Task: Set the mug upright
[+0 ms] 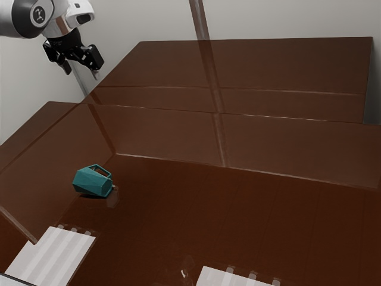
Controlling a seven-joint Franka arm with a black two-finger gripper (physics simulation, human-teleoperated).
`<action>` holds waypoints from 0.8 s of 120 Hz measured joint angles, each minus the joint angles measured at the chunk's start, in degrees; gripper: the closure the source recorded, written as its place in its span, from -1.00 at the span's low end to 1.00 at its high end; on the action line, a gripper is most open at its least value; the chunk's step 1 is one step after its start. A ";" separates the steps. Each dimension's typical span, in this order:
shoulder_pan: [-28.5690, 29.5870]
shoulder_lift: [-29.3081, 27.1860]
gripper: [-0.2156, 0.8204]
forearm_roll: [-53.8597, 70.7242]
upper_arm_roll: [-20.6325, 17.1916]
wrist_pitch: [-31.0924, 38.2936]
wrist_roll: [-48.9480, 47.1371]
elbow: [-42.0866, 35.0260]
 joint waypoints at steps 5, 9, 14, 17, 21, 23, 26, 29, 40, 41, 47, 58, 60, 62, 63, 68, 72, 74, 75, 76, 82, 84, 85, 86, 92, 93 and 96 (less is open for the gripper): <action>0.00 -0.04 -0.58 -0.15 0.00 0.05 0.10 -0.01; 0.03 -0.05 -0.58 -0.59 0.00 0.08 0.18 -0.02; 0.07 -0.03 -0.58 -1.05 -0.01 0.12 0.27 -0.06; 0.08 -0.03 -0.58 -1.26 -0.01 0.12 0.31 -0.10; 0.10 -0.05 -0.58 -1.49 -0.01 0.13 0.37 -0.14; 0.11 -0.05 -0.58 -1.58 -0.01 0.13 0.40 -0.15; 0.09 -0.08 -0.58 -1.70 0.03 0.14 0.44 -0.16; 0.11 -0.10 -0.58 -1.80 0.06 0.15 0.49 -0.16; 0.06 0.14 -0.58 -2.02 0.86 0.11 0.64 -0.15; 0.09 0.18 -0.58 -2.04 0.97 0.11 0.65 -0.14; 0.51 0.27 -0.58 -2.17 1.41 -0.03 0.75 -0.11; 0.06 0.70 -0.58 -5.26 3.82 -1.03 0.92 -0.38; -0.01 0.82 -0.58 -6.25 4.47 -1.18 0.94 -0.48; -0.07 0.98 -0.58 -7.30 5.22 -1.31 0.96 -0.72; -0.02 1.04 -0.58 -7.80 5.54 -1.37 0.97 -0.85; 0.40 1.38 -0.58 -10.33 7.27 -1.66 1.02 -1.57; 1.61 1.86 -0.58 -12.34 8.09 -1.86 1.07 -1.98; 2.44 2.18 -0.58 -13.34 8.34 -1.95 1.10 -2.11; 2.87 2.33 -0.58 -13.81 8.44 -2.00 1.12 -2.16; 3.32 2.46 -0.58 -14.28 8.53 -2.05 1.13 -2.22; 6.10 3.38 -0.58 -16.69 8.89 -2.67 1.24 -2.39; 7.05 3.71 -0.58 -17.39 8.96 -2.95 1.28 -2.41; 7.54 3.93 -0.58 -17.72 8.98 -3.12 1.30 -2.38; 8.02 4.13 -0.58 -18.03 9.00 -3.28 1.32 -2.35; 10.86 5.41 -0.58 -19.85 9.12 -4.55 1.44 -2.08; 11.33 5.67 -0.58 -20.12 9.14 -4.82 1.46 -2.00; 12.72 6.42 -0.58 -20.83 9.20 -5.65 1.53 -1.72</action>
